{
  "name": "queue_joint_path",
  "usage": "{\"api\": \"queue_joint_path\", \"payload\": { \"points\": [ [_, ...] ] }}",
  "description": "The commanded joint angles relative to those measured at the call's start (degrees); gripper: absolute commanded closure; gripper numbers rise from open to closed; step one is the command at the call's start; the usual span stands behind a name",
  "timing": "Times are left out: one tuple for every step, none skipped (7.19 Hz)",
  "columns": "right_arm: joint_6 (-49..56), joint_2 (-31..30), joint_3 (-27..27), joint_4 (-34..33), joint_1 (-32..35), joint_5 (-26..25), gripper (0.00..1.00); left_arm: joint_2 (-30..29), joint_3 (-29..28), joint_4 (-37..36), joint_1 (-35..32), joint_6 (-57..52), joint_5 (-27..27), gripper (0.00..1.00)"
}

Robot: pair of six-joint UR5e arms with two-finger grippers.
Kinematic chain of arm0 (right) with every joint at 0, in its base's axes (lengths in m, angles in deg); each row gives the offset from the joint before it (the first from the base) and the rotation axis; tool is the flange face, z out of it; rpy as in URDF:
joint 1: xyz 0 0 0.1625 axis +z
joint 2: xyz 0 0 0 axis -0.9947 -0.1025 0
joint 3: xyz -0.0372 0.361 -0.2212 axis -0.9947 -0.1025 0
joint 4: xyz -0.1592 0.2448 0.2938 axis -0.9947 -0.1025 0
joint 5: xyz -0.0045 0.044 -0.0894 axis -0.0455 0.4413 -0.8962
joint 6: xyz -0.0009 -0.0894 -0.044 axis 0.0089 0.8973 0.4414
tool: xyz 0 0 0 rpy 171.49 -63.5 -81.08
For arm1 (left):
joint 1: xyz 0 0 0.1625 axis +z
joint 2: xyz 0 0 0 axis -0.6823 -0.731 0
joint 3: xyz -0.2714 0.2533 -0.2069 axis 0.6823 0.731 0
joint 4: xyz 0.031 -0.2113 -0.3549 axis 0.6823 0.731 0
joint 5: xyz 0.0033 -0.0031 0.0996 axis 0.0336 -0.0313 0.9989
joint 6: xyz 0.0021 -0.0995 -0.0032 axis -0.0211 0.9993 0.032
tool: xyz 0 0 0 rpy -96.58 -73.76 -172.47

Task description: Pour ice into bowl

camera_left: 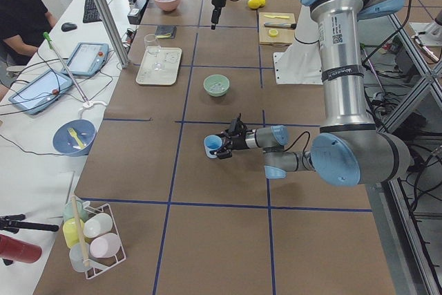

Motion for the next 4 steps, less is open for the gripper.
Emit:
{"api": "queue_joint_path", "payload": {
  "points": [
    [-0.1,0.1,0.0,0.0,-0.1,-0.1,0.0,0.5,0.8,-0.1,-0.3,-0.3,-0.1,0.0],
    [-0.1,0.1,0.0,0.0,-0.2,-0.1,0.0,0.7,1.7,-0.1,-0.5,-0.4,-0.7,0.0],
    [-0.1,0.1,0.0,0.0,-0.2,-0.1,0.0,1.5,2.6,-0.2,-0.7,-0.5,-0.9,0.0],
    [-0.1,0.2,0.0,0.0,-0.2,-0.1,0.0,2.2,3.4,-0.2,-1.7,-0.7,-1.3,0.0]
  ]
}}
